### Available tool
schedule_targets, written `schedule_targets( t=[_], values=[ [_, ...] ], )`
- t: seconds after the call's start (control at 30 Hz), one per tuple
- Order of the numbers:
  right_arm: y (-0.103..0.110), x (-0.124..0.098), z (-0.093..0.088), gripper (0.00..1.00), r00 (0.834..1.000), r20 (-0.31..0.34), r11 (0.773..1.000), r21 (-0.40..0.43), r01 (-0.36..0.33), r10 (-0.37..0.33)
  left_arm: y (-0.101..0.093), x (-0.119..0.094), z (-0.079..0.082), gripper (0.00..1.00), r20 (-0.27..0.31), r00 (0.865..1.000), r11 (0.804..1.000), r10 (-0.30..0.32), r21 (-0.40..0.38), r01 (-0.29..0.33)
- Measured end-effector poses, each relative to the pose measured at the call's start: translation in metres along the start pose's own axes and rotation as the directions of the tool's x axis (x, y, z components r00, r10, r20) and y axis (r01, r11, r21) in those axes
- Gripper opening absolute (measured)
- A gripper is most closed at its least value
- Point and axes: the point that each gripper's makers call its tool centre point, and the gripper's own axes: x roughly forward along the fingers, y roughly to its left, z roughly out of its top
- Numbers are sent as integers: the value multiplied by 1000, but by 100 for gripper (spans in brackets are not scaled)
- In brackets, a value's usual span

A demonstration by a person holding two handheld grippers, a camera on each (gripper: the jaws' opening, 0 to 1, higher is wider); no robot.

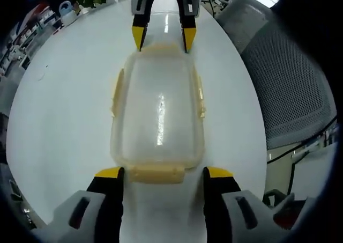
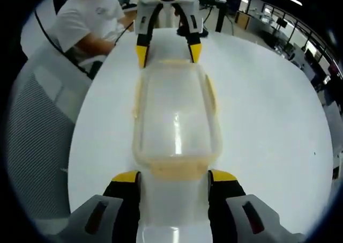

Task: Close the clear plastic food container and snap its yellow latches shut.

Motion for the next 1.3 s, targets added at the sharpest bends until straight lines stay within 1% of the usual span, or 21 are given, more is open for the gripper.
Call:
schedule_targets(
  t=[0.23, 0.4, 0.5, 0.6, 0.67, 0.73, 0.87, 0.97, 1.07, 1.1, 1.23, 1.3],
  values=[
    [-1, 0, 0, 48, 1000, 14, 1000, 25, -7, 7, -1, 0, 0, 58, 1, 1000, 1000, -2, 5, 2],
    [-5, -1, 1, 43, 1000, 30, 999, 44, 0, -1, -1, 0, 1, 57, 1, 1000, 1000, -2, 4, 2],
    [-7, 0, 1, 41, 1000, 29, 999, 44, 0, -2, -1, -1, 2, 54, 0, 1000, 1000, -1, 0, 1],
    [-7, 0, 1, 41, 1000, 26, 999, 36, -1, 0, 0, 0, 4, 47, 8, 1000, 1000, 3, -11, -3],
    [-6, -1, 1, 40, 1000, 25, 1000, 28, -4, 4, 3, 0, 5, 45, 8, 1000, 1000, 8, -25, -8],
    [-6, -1, 1, 40, 1000, 24, 1000, 29, -5, 4, 2, 0, 4, 45, 7, 1000, 1000, 6, -22, -6],
    [-6, -1, 1, 39, 1000, 11, 1000, 14, -10, 9, 2, 0, 4, 44, 2, 1000, 1000, 8, -25, -8],
    [-5, 0, 2, 39, 1000, -13, 1000, 2, -11, 11, 2, 0, 5, 44, -23, 1000, 1000, 5, -16, -6],
    [-4, 1, 2, 39, 999, -30, 1000, -1, -15, 15, 5, -1, 4, 39, -37, 999, 1000, 6, -21, -7],
    [-5, 1, 2, 39, 999, -41, 1000, -1, -15, 15, 4, 0, 4, 39, -32, 999, 1000, 3, -7, -3],
    [-4, 2, 2, 39, 998, -61, 1000, 0, -10, 10, 3, -1, 3, 39, -9, 1000, 1000, 6, -11, -6],
    [-5, 1, 2, 39, 998, -66, 1000, 0, -10, 10, 3, -1, 3, 39, -6, 1000, 1000, 7, -13, -7]
  ],
)
